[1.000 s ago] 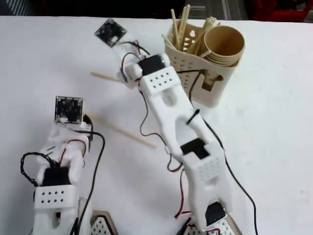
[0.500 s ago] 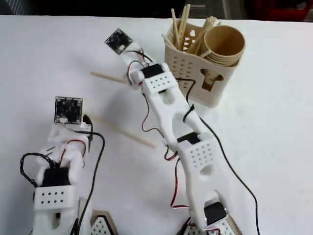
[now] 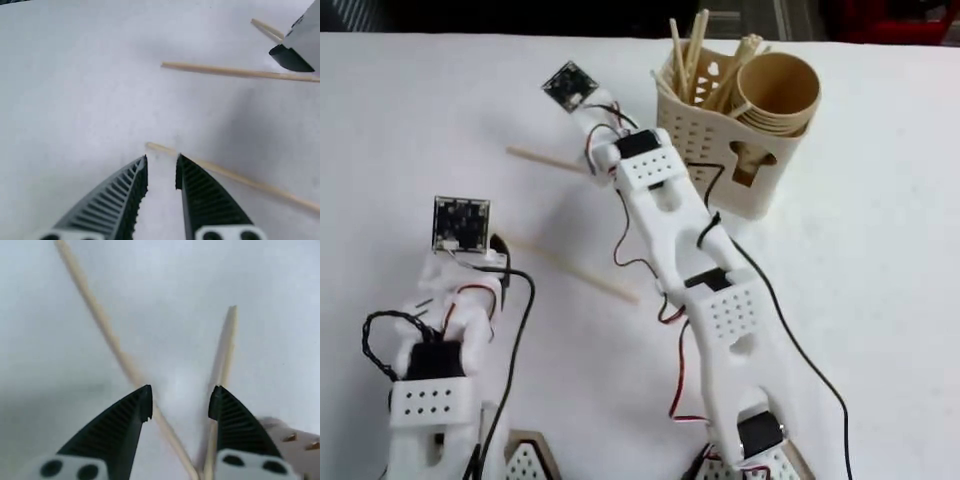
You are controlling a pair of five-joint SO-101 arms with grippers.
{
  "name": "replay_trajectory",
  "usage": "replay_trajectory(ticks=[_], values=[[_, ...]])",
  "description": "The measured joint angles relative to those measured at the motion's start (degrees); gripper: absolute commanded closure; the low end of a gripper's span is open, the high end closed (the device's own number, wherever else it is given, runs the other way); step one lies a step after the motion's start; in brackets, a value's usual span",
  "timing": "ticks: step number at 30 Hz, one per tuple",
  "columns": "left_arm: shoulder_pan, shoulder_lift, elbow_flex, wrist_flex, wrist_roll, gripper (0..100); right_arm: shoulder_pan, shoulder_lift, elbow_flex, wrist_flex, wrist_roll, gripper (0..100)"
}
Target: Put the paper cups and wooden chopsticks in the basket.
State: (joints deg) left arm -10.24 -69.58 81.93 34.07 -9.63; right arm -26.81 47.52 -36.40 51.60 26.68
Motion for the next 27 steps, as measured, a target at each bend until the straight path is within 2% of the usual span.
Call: replay_trajectory(ticks=[10, 15, 17, 22, 27], values=[[0.00, 0.00, 0.00, 0.00, 0.00, 89, -0.88, 3.96, -0.09, 4.75, 0.00, 81.5], [0.00, 0.00, 0.00, 0.00, 0.00, 89, -0.88, 5.10, -0.35, 4.48, 0.00, 99.1], [0.00, 0.00, 0.00, 0.00, 0.00, 89, -0.88, 5.27, -0.62, 4.40, 1.58, 96.3], [0.00, 0.00, 0.00, 0.00, 0.00, 89, -1.14, 5.54, -1.05, 8.26, 7.38, 98.1], [0.00, 0.00, 0.00, 0.00, 0.00, 89, -1.85, 4.13, -0.88, 14.77, 8.26, 98.1]])
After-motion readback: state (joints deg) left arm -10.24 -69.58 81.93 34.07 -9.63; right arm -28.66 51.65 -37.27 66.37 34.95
